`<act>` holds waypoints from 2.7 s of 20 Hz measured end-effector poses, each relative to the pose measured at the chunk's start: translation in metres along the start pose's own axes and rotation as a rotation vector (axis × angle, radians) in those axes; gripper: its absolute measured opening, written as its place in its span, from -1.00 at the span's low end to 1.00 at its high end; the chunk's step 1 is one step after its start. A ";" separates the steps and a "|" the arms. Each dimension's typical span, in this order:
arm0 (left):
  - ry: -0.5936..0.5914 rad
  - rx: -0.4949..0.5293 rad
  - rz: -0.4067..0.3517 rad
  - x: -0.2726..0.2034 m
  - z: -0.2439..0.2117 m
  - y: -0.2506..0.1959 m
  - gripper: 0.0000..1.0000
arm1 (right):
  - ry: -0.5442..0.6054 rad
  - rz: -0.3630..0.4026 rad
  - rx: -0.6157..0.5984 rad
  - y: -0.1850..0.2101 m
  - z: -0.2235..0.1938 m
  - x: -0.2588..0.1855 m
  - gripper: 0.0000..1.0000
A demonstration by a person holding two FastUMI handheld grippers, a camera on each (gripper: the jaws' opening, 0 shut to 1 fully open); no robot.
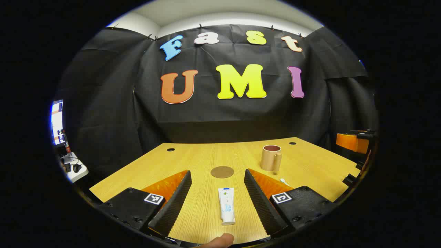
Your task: Put the toothbrush and toothpaste on the desktop into the cup, then pick up the cup and place it on the coaster on the desktop.
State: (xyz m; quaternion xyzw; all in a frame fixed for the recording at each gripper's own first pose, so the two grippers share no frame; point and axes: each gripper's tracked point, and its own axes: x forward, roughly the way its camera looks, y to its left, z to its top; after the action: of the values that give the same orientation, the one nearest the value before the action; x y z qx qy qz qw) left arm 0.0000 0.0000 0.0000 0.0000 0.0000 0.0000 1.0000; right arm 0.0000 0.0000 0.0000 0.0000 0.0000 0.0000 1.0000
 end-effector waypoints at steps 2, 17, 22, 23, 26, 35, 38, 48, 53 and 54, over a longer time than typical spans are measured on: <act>0.006 0.002 0.002 0.001 -0.003 -0.002 0.95 | 0.007 0.003 -0.008 0.001 -0.003 0.001 0.92; -0.042 -0.007 0.030 -0.007 0.014 0.005 0.95 | 0.011 0.011 -0.037 0.004 -0.006 -0.001 0.92; -0.044 -0.008 0.024 -0.007 0.012 0.003 0.95 | 0.025 0.017 -0.041 0.008 -0.011 0.002 0.92; -0.045 -0.009 0.025 -0.007 0.011 0.003 0.95 | 0.029 0.016 -0.046 0.009 -0.014 0.003 0.92; -0.045 -0.017 0.022 -0.006 0.008 0.004 0.95 | 0.051 0.027 -0.058 0.015 -0.024 0.011 0.92; -0.020 -0.017 0.030 0.006 -0.013 0.009 0.95 | 0.277 0.114 -0.092 0.067 -0.112 0.075 0.92; 0.001 -0.016 0.021 0.009 -0.022 0.010 0.96 | 0.363 0.131 -0.101 0.086 -0.137 0.092 0.71; 0.157 -0.047 -0.005 0.022 -0.069 0.015 0.96 | 0.558 0.146 -0.107 0.107 -0.181 0.103 -0.49; 0.271 -0.053 -0.060 0.033 -0.096 0.001 0.96 | 0.579 0.151 -0.085 0.104 -0.183 0.103 -0.89; 0.284 -0.049 -0.061 0.038 -0.099 0.001 0.97 | 0.583 0.151 -0.065 0.103 -0.182 0.103 -0.89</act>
State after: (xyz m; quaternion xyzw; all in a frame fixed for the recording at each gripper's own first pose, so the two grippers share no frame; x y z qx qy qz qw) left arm 0.0384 0.0007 -0.0986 -0.0245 0.1415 -0.0304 0.9892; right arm 0.1030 0.1027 -0.1823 -0.0318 0.2872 0.0746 0.9544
